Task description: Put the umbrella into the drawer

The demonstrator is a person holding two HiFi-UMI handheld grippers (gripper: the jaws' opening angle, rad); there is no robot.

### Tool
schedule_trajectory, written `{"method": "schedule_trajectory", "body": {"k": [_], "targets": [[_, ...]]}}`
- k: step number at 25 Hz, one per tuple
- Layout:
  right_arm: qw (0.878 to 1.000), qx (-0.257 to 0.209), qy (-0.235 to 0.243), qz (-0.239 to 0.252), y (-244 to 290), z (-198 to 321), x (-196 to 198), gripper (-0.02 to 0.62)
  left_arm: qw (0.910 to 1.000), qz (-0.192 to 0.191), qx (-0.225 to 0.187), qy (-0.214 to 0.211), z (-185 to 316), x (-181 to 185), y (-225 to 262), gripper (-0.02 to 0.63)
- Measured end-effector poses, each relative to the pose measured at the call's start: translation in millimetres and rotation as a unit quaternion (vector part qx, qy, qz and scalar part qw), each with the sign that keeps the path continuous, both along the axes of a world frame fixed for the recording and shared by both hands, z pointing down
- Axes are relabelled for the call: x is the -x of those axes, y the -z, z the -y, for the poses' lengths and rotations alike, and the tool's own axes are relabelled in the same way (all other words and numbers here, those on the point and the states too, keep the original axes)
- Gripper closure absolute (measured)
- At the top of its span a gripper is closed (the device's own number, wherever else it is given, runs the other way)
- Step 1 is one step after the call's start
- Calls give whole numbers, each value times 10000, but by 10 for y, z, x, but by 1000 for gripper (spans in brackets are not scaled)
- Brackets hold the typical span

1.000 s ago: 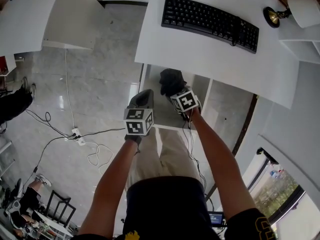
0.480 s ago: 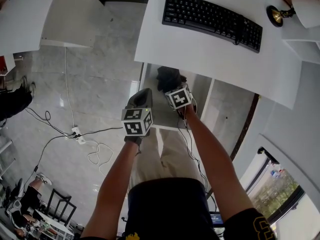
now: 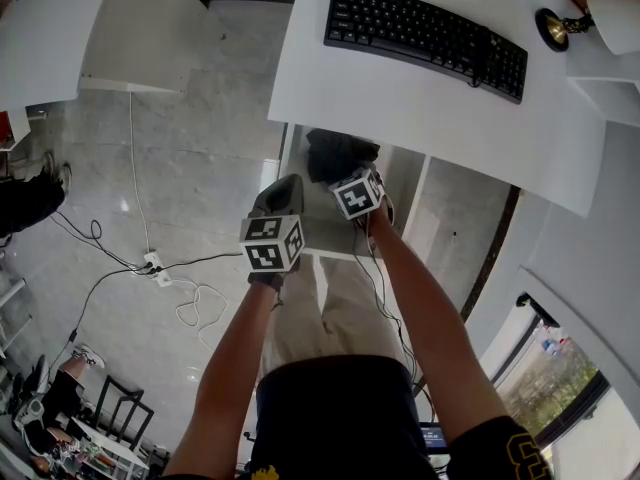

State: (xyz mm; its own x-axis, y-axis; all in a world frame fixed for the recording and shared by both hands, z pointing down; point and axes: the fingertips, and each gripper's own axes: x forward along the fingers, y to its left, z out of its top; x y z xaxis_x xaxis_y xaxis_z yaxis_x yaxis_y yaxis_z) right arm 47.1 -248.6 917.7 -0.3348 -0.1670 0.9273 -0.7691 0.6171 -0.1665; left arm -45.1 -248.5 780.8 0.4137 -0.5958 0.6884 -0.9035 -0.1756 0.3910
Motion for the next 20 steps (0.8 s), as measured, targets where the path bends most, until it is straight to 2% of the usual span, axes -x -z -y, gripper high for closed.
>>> {"method": "schedule_trajectory", "body": {"k": [3,12,20], "targets": [[9998,-113,138,-15,38,15,32,305,10000,13,20,17,4,15,-3,589],[9998,-103,152,-50,70,10,12,305,10000,6,60,-1,1,6,-16,589],[9999,-132,-30,-43,218,-31,-25,334,9986,181,403,-279,-55,-42,-141,589]]}}
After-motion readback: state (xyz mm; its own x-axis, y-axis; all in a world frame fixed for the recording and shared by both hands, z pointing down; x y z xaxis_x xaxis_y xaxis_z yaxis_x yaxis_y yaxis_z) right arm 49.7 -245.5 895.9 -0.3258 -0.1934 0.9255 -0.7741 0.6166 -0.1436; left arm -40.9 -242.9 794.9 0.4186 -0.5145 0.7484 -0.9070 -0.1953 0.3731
